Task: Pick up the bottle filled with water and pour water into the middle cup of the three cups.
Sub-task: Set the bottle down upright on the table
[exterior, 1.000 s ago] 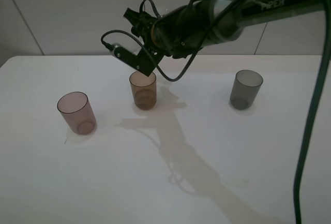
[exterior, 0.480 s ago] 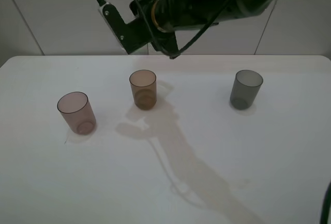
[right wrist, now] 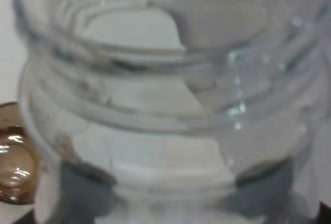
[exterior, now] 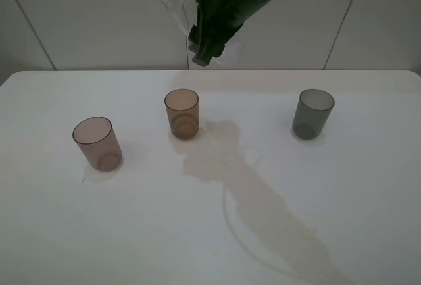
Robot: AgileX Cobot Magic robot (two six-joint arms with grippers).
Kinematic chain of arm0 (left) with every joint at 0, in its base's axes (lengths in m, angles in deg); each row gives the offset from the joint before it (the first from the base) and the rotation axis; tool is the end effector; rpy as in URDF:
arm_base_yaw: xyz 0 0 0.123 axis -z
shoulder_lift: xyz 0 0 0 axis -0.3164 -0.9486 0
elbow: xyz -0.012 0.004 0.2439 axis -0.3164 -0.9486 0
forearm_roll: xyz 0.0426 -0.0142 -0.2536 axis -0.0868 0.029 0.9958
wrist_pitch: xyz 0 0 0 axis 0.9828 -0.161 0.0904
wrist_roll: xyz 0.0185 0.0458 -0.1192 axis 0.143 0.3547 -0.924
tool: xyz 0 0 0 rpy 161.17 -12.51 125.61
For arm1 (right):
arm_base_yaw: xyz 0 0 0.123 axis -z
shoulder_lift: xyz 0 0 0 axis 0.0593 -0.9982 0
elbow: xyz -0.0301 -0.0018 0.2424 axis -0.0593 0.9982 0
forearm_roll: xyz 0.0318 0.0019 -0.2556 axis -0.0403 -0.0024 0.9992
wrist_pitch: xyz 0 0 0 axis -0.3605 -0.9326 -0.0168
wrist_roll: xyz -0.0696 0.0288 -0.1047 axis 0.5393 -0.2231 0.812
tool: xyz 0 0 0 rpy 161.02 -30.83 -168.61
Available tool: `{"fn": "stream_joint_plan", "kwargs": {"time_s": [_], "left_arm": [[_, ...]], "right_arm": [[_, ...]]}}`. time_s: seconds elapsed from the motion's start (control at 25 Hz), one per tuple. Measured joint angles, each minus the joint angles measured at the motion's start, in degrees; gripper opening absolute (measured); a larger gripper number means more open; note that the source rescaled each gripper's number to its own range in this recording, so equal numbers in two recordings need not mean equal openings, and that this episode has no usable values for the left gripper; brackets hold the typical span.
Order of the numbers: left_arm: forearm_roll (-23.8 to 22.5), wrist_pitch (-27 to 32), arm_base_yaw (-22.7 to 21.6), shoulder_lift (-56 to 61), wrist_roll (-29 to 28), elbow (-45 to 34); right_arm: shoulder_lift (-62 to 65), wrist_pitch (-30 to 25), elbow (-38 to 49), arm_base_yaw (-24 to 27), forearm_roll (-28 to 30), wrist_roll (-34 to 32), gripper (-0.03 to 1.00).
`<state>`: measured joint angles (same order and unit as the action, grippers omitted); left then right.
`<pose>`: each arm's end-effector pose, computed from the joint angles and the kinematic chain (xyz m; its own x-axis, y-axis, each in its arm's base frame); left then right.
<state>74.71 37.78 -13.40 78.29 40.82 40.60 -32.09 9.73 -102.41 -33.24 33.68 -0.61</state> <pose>0.0749 0.0056 0.2651 -0.4399 0.0745 -0.8949 0.0196 0.9971 0.0734 0.3631 0.2580 0.1971 -0.1569 -0.8188 -0.5522 -0.7775 0.4472 -0.4422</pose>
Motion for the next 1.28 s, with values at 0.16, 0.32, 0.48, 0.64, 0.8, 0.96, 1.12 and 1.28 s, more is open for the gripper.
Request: {"fn": "stream_joint_plan", "kwargs": {"time_s": [0.16,0.32,0.48,0.64,0.8,0.96,1.12,1.28], "left_arm": [[0.0,0.0,0.0,0.0,0.0,0.0],[0.0,0.0,0.0,0.0,0.0,0.0],[0.0,0.0,0.0,0.0,0.0,0.0],[0.0,0.0,0.0,0.0,0.0,0.0],[0.0,0.0,0.0,0.0,0.0,0.0],[0.0,0.0,0.0,0.0,0.0,0.0],[0.0,0.0,0.0,0.0,0.0,0.0],[0.0,0.0,0.0,0.0,0.0,0.0]], "right_arm": [[1.1,2.3,6.2,0.4,-10.1,0.0,0.02],[3.0,13.6,17.5,0.7,-15.0,0.0,0.02],[4.8,27.7,27.8,0.7,-21.0,0.0,0.02],[4.9,41.6,37.2,0.7,-28.5,0.0,0.02],[4.5,51.8,43.3,0.8,-30.3,0.0,0.02],[2.6,55.8,44.5,0.7,-30.4,-1.1,0.02],[-0.6,58.7,44.7,0.7,-29.9,-9.1,0.02],[-2.9,61.5,44.7,0.7,-26.9,-18.0,0.02]]}}
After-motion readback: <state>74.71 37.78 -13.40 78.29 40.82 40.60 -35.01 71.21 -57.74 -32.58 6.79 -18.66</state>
